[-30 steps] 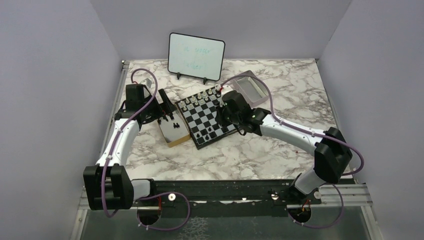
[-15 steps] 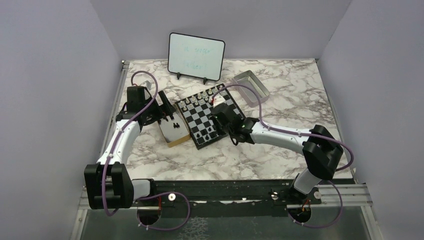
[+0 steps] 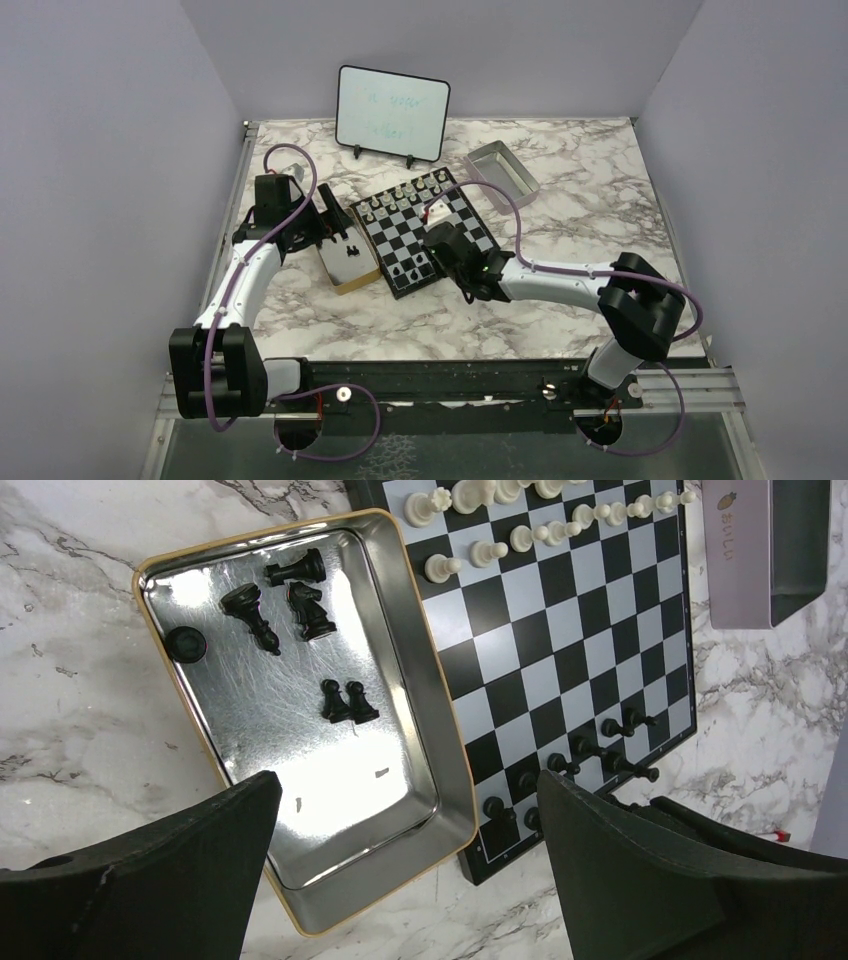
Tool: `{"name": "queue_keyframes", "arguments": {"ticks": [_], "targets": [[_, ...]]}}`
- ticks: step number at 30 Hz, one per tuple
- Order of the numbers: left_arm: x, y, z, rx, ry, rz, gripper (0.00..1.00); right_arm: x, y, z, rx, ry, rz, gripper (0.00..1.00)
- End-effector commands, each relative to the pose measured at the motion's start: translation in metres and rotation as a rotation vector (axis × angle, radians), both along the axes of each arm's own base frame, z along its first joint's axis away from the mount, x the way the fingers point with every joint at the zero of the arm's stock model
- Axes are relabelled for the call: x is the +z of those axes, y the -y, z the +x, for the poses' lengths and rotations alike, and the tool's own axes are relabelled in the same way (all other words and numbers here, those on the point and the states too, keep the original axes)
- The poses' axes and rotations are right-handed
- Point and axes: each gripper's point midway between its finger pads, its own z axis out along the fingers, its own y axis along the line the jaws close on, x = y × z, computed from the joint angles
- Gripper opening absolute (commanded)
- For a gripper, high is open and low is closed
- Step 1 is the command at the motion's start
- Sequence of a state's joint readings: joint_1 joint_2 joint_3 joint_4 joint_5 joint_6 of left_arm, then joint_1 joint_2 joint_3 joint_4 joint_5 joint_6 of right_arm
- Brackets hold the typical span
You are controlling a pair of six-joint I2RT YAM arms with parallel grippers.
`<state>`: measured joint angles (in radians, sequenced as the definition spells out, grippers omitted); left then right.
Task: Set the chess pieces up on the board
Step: Place the chess piece on the chessboard.
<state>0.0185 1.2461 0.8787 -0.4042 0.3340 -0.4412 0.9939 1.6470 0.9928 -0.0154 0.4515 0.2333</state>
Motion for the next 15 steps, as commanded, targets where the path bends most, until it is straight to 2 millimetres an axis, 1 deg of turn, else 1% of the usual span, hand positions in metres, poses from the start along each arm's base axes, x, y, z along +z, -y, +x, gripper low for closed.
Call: {"name": "queue_keyframes", "arguments": {"ticks": [1,5,15], "targets": [[0.000,0.004,0.001,-0.025,0.015,-0.015,0.99,0.016,0.000,0.010,-0.038,0.083,0.038,0.09],[-0.001,0.003,0.001,-0.026,0.014,-0.012,0.99,0.014,-0.003,0.008,-0.025,0.073,0.044,0.09],[-0.001,0.005,0.001,-0.038,0.013,-0.018,0.99,0.003,-0.005,0.013,-0.030,0.084,0.018,0.11]]}}
